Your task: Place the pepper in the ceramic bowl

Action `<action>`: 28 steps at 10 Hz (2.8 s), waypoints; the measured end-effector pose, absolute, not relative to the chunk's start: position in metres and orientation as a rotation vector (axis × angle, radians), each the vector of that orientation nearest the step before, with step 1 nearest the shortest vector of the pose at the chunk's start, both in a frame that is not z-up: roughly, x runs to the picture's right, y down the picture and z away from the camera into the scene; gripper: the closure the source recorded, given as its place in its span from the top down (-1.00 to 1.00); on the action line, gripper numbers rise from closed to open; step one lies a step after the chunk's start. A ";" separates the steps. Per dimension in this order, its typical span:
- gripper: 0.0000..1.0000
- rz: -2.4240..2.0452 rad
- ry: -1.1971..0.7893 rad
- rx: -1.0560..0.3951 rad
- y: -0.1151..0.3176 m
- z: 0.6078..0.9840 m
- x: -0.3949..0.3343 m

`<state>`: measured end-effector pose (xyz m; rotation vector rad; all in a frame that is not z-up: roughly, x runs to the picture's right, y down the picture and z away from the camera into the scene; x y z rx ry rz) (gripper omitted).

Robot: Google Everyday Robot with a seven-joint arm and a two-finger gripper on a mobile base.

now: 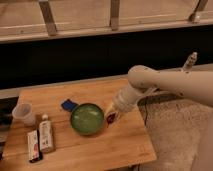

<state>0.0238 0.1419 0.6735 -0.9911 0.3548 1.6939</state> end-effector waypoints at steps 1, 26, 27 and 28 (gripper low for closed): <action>-1.00 1.651 0.345 -0.982 0.147 0.668 0.014; 0.60 1.382 0.401 -1.185 0.171 0.715 -0.084; 0.60 1.382 0.401 -1.185 0.171 0.715 -0.084; 0.60 1.382 0.400 -1.185 0.171 0.715 -0.084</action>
